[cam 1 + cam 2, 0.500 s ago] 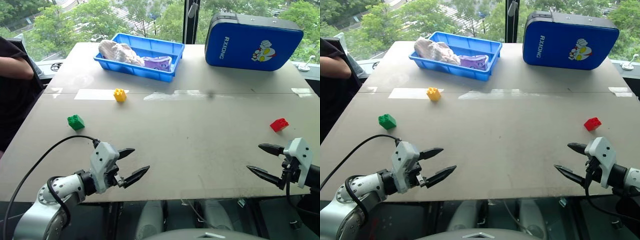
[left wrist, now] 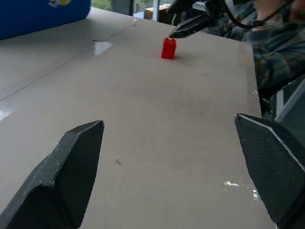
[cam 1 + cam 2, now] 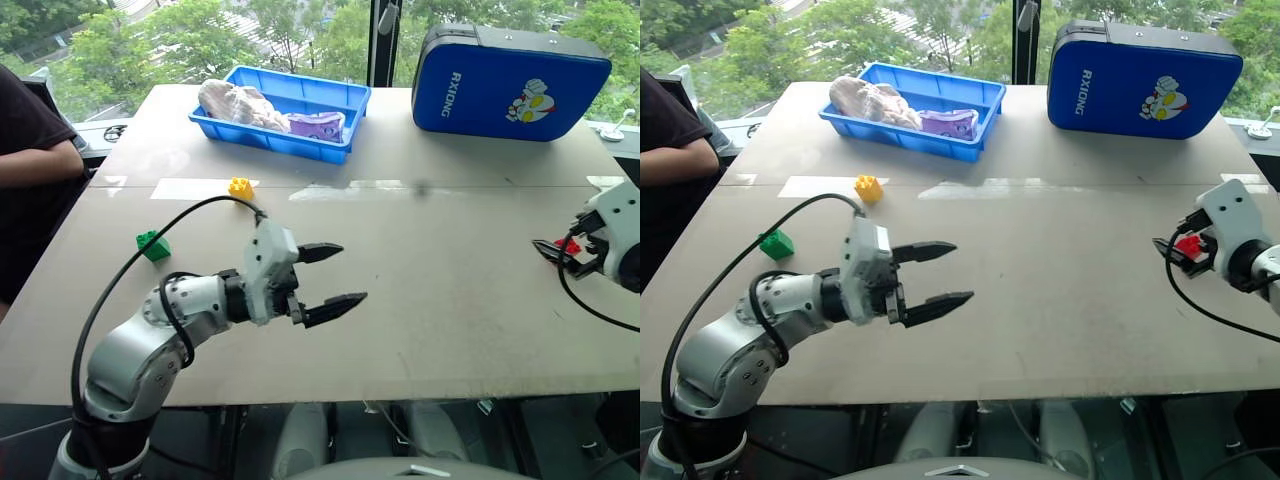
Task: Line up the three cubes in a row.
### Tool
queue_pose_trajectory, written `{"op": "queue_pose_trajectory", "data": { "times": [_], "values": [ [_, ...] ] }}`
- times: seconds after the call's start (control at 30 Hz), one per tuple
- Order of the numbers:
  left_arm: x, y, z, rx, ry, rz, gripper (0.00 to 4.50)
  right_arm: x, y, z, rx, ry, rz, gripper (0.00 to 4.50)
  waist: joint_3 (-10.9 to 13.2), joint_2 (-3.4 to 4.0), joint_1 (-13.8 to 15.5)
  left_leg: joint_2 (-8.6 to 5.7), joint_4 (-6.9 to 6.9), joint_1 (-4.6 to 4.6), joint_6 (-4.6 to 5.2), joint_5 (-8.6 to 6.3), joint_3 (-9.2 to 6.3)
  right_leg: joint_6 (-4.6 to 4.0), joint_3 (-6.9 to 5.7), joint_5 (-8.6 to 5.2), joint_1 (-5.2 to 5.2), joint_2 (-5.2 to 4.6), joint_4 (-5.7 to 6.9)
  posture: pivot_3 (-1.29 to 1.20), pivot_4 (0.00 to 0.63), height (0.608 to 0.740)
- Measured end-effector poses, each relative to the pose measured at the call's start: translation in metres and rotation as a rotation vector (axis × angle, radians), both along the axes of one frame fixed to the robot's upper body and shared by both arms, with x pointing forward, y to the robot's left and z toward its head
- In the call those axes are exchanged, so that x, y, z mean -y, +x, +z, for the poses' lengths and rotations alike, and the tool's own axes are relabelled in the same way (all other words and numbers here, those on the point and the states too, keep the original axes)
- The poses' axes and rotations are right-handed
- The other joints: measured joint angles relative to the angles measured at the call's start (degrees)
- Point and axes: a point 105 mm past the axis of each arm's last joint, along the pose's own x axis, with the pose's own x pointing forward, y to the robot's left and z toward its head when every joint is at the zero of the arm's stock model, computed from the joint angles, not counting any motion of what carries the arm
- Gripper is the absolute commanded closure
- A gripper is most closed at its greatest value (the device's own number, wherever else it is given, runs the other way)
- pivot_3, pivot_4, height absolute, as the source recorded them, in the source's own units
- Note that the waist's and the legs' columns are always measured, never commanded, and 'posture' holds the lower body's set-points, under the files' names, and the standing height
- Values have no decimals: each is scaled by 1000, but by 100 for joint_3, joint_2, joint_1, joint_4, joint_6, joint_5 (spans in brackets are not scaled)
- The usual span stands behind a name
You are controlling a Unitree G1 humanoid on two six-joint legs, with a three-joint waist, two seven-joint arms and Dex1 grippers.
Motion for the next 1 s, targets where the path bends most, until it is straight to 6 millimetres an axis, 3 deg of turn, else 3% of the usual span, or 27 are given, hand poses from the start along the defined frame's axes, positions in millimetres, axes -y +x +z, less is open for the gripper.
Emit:
{"op": "queue_pose_trajectory", "data": {
  "times": [0.2,0.53,0.83,0.93,1.0],
  "values": [
    [25,2,8,54,-35,-123,0,16,23,-5,-193,66,-118,61,1,1,-15,0,0,0,0,0,-1,0,5,0,0,6,1,0,150,740],
    [32,-1,4,88,-27,-159,0,35,29,-26,-308,118,-199,61,1,1,3,0,5,-1,1,0,3,4,10,0,-1,4,4,0,150,740],
    [36,0,6,95,-67,-157,0,32,37,-37,-325,142,-193,61,1,1,-7,0,6,2,1,0,6,5,11,1,-1,6,7,0,150,740],
    [36,1,6,96,-68,-154,0,33,39,-44,-335,143,-195,921,1,1,-7,0,6,1,1,0,6,4,12,1,-1,6,7,0,150,740],
    [35,2,7,97,-68,-140,0,34,40,-46,-337,134,-195,1822,1,2,-6,0,6,1,1,0,6,4,11,1,-1,6,7,0,150,740]
  ]
}}
